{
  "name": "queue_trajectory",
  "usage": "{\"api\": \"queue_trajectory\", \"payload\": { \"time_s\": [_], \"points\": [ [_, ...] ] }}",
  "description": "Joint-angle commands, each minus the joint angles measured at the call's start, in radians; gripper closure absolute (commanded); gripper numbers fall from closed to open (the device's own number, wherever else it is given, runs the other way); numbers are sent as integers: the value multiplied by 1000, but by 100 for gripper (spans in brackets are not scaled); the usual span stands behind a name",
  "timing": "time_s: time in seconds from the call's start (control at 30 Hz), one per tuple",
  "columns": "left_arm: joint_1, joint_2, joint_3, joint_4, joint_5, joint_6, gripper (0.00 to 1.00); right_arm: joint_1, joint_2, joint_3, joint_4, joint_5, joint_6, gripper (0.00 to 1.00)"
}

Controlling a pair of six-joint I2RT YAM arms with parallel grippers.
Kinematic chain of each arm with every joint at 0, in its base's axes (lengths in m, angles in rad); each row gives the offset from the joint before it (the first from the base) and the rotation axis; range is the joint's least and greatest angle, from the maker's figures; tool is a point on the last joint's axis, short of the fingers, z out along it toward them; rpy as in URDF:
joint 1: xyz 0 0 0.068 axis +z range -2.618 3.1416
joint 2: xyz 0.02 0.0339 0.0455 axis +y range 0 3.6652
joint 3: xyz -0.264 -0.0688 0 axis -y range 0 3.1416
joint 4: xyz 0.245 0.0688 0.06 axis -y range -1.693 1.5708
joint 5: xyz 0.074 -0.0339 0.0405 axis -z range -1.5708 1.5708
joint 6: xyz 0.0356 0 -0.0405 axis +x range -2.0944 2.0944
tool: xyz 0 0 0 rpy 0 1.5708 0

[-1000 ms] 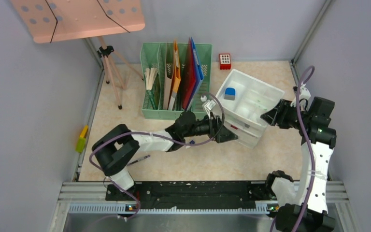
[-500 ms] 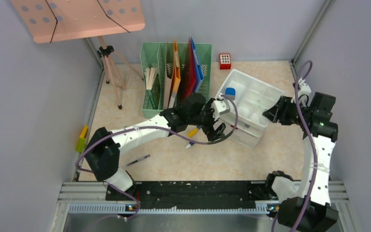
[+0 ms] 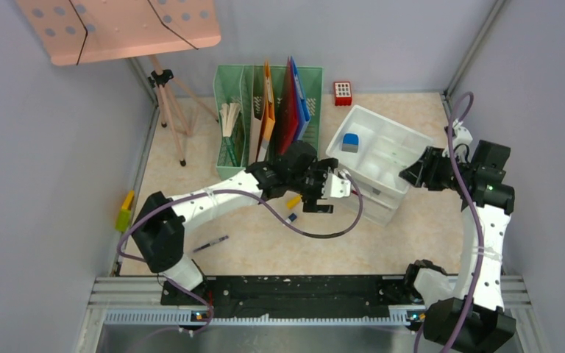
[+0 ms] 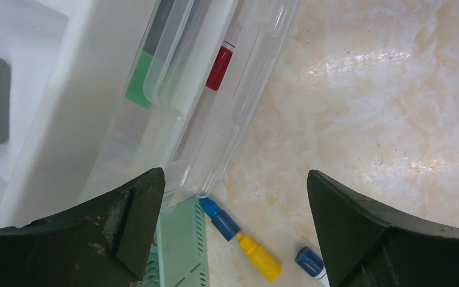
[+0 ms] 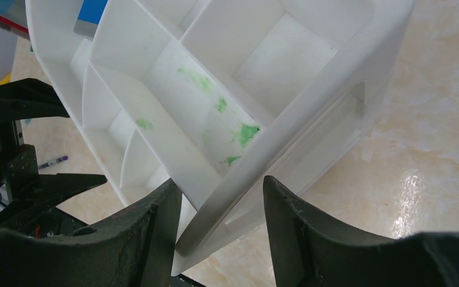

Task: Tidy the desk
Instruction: Open the drawer in the storage box.

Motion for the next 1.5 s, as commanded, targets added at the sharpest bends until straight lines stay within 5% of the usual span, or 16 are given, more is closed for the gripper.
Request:
{"api": "queue_trajectory", "payload": {
  "time_s": [0.0, 0.57, 1.47],
  "points": [
    [-3, 30, 65, -43, 16, 155, 6, 6, 8, 47, 10, -10, -19, 48],
    [-26, 119, 147, -136, 4, 319, 8, 6, 13, 53, -2, -4, -28, 48],
    [-28, 148, 140, -123, 0, 340, 28, 5, 17, 56, -12, -3, -31, 48]
  ]
}}
